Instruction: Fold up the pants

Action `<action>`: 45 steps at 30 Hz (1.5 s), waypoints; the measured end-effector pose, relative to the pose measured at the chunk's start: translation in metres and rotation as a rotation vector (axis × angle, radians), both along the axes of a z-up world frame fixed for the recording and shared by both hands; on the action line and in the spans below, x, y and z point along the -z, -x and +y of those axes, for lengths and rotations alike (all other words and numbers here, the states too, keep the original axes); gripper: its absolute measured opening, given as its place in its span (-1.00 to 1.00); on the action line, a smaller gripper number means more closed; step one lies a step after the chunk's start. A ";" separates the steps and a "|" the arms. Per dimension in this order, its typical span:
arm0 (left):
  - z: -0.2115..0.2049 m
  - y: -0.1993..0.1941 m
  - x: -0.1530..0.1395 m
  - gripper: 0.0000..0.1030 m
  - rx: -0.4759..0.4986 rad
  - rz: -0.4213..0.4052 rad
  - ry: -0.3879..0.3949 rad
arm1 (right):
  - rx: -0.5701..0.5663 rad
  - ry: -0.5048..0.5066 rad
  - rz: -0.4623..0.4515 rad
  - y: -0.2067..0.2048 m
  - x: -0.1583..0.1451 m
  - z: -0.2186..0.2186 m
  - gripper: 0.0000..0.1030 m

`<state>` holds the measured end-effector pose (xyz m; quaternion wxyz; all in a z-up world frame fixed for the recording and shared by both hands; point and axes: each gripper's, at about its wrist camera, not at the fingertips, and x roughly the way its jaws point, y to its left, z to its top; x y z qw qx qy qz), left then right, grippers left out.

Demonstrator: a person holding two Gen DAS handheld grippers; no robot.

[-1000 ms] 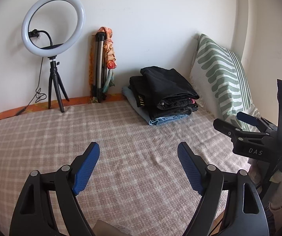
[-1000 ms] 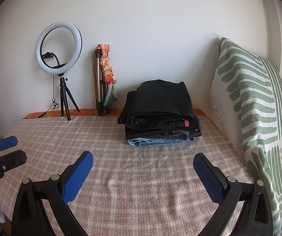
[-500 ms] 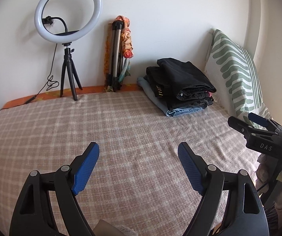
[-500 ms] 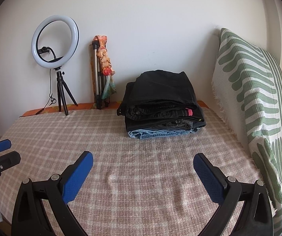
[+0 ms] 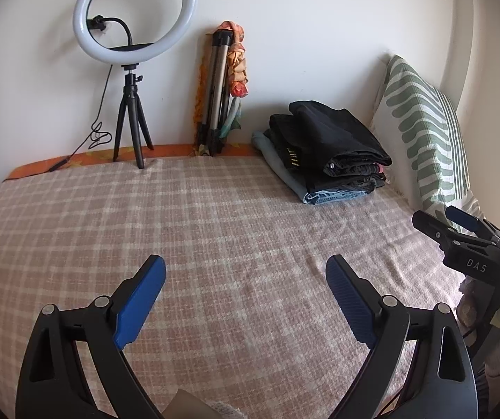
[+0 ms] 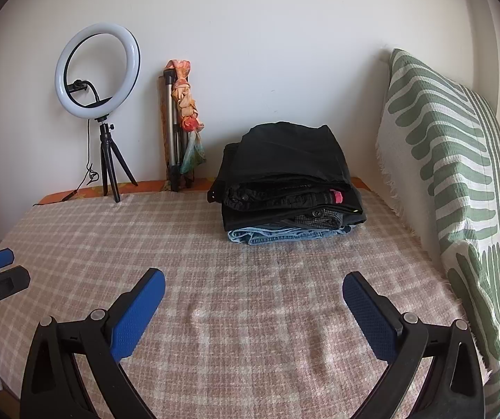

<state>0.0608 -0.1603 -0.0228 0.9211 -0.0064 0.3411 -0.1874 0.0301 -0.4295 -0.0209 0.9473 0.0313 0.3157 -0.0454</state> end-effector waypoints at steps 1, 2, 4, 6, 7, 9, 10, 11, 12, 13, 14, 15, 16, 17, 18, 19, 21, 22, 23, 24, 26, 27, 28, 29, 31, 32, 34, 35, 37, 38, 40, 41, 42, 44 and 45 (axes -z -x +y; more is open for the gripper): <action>0.000 -0.001 0.000 0.81 0.001 0.000 -0.002 | 0.000 0.000 -0.001 0.000 0.000 0.000 1.00; -0.001 0.000 0.000 0.81 0.003 0.000 -0.004 | -0.001 0.000 0.000 -0.001 0.000 -0.001 1.00; -0.001 0.000 0.000 0.81 0.006 -0.001 -0.004 | -0.001 -0.001 -0.001 0.000 0.000 -0.001 1.00; -0.002 0.000 0.000 0.81 0.005 -0.003 -0.004 | 0.004 -0.003 -0.002 0.000 0.000 -0.001 1.00; -0.001 0.000 0.000 0.81 0.005 -0.004 -0.003 | 0.006 -0.005 -0.003 0.000 0.000 0.000 1.00; -0.001 0.000 0.000 0.81 0.007 -0.006 -0.002 | 0.007 -0.006 -0.003 0.001 -0.001 0.000 1.00; -0.001 0.001 -0.001 0.81 0.007 -0.007 -0.002 | 0.007 -0.005 -0.003 0.001 -0.001 -0.001 1.00; -0.001 0.001 -0.001 0.81 0.007 -0.007 -0.001 | 0.006 -0.005 -0.003 0.001 -0.001 -0.001 1.00; -0.001 0.001 -0.001 0.81 0.008 -0.006 0.001 | 0.005 -0.004 -0.002 0.000 0.000 0.000 1.00; -0.002 0.001 -0.001 0.81 0.008 -0.005 0.000 | 0.006 -0.004 -0.002 0.002 0.000 0.000 1.00; -0.002 0.001 -0.001 0.81 0.008 -0.005 0.000 | 0.005 -0.004 -0.002 0.002 0.000 0.000 1.00; -0.002 0.001 -0.001 0.81 0.008 -0.004 0.000 | 0.005 -0.004 -0.002 0.002 0.000 0.000 1.00; -0.002 0.001 -0.001 0.81 0.008 -0.003 -0.001 | 0.005 -0.003 -0.002 0.002 0.000 0.000 1.00; -0.002 0.001 -0.001 0.81 0.009 -0.003 -0.001 | 0.005 -0.003 -0.002 0.003 -0.001 0.001 1.00; -0.001 0.001 -0.001 0.82 0.011 -0.003 0.000 | 0.005 -0.004 -0.002 0.003 -0.001 0.001 1.00; -0.001 0.001 -0.001 0.82 0.014 -0.002 0.002 | 0.005 -0.005 -0.003 0.003 -0.001 0.001 1.00; -0.001 0.001 -0.001 0.82 0.017 -0.004 0.004 | 0.005 -0.004 -0.002 0.002 0.000 0.001 1.00; -0.001 0.002 -0.001 0.82 0.019 -0.005 0.005 | 0.005 -0.003 -0.003 0.003 -0.001 0.000 1.00; -0.001 0.002 -0.001 0.82 0.021 -0.006 0.004 | 0.004 -0.003 -0.002 0.002 -0.001 0.000 1.00; -0.002 0.002 -0.002 0.82 0.022 -0.006 0.004 | 0.003 -0.004 -0.002 0.002 -0.001 0.000 1.00; -0.002 0.003 -0.002 0.82 0.025 -0.005 0.005 | 0.004 -0.003 -0.002 0.002 -0.001 0.000 1.00; -0.003 0.003 -0.001 0.82 0.027 -0.004 0.005 | 0.005 -0.002 -0.003 0.003 -0.001 0.001 1.00; -0.003 0.003 -0.001 0.82 0.029 -0.004 0.005 | 0.005 -0.002 -0.003 0.003 -0.001 0.001 1.00; -0.003 0.003 -0.001 0.82 0.030 -0.005 0.004 | 0.005 -0.003 -0.003 0.003 -0.001 0.001 1.00; -0.004 0.003 -0.002 0.82 0.032 -0.006 0.002 | 0.007 -0.002 -0.004 0.004 -0.001 0.001 1.00; -0.004 0.003 -0.002 0.82 0.032 -0.005 0.002 | 0.007 -0.003 -0.004 0.004 -0.001 0.001 1.00; -0.004 0.003 -0.002 0.82 0.031 -0.005 0.003 | 0.006 -0.004 -0.004 0.003 -0.001 0.001 1.00; -0.004 0.003 -0.002 0.82 0.032 -0.005 0.003 | 0.005 -0.004 -0.004 0.003 -0.001 0.001 1.00; -0.004 0.003 -0.002 0.82 0.032 -0.004 0.004 | 0.005 -0.003 -0.003 0.003 -0.001 0.000 1.00; -0.004 0.003 -0.002 0.82 0.033 -0.003 0.006 | 0.004 -0.003 -0.004 0.003 -0.001 0.000 1.00; -0.004 0.003 -0.001 0.82 0.034 0.002 0.009 | 0.005 -0.002 -0.004 0.003 -0.001 0.000 1.00; -0.004 0.003 -0.001 0.82 0.034 0.003 0.010 | 0.005 -0.002 -0.004 0.003 -0.001 0.000 1.00; -0.004 0.003 -0.001 0.82 0.034 0.003 0.010 | 0.005 -0.002 -0.003 0.003 -0.001 0.001 1.00; -0.004 0.002 -0.001 0.82 0.035 0.004 0.008 | 0.006 -0.004 -0.004 0.004 -0.001 0.001 1.00; -0.004 0.003 0.000 0.82 0.036 0.005 0.007 | 0.006 -0.004 -0.003 0.004 -0.001 0.001 1.00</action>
